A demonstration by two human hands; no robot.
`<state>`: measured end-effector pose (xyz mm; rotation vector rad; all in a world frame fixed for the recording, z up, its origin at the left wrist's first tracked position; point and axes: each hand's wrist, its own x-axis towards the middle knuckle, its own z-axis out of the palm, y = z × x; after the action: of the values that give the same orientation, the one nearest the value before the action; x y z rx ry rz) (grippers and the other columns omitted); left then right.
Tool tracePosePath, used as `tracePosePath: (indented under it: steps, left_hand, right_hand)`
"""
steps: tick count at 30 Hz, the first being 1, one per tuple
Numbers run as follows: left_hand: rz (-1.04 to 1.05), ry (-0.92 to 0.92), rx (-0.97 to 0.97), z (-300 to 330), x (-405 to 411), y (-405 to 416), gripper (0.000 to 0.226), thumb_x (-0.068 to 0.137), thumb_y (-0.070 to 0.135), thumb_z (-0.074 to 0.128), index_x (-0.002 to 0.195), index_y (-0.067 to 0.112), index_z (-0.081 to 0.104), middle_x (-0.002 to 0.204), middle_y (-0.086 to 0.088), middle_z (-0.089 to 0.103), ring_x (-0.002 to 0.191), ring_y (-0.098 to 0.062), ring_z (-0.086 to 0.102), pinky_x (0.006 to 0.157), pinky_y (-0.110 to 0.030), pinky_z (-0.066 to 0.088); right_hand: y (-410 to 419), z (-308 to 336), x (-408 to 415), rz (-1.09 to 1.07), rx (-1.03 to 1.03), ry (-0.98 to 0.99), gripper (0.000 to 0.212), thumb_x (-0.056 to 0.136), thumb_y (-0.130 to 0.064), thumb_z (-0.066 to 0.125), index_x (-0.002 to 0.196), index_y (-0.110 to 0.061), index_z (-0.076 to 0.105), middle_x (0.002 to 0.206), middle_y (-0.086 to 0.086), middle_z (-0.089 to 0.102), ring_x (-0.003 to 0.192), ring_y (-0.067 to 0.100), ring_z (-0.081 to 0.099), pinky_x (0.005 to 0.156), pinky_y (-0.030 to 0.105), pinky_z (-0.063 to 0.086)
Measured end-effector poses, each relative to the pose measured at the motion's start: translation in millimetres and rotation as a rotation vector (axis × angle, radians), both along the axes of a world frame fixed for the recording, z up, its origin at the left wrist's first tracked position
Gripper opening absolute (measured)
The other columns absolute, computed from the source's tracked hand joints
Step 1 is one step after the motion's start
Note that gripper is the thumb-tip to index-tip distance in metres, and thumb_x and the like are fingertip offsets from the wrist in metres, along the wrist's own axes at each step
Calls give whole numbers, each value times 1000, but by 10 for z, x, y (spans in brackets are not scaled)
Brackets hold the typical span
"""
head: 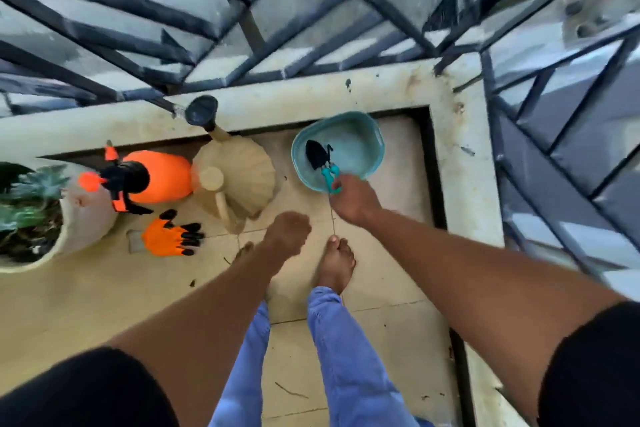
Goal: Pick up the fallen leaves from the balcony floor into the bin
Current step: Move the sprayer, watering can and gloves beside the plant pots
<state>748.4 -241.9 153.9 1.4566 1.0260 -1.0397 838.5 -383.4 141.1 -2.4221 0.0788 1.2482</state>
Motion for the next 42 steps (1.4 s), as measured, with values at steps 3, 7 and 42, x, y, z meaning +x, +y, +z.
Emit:
tracePosePath:
  steps: [3,7,42]
  left_hand:
    - [-59,-58,51,715,-451,143,13,76,34,57,86,32,64,114,-2,71,111,-27,66,105,-48,49]
    - [62,-75,-34,1824,-915,351,15,83,6,65,93,18,66,89,-8,67,68,-20,62,62,-27,46]
    - [988,-1,354,4780,-6724,3995,13,90,23,54,89,22,67,89,-2,68,63,-20,52,57,-23,39]
  right_hand:
    - [78,793,-330,49,35,61,23,92,-19,59,114,-14,64,125,10,66,115,33,60,85,30,44]
    - [312,1771,-808,144,49,130,25,87,-23,61,110,-14,67,125,9,66,118,31,60,94,33,49]
    - [5934,4844,-5884,1424,141,146,10,93,-12,55,92,-12,65,80,10,67,63,25,66,48,23,44]
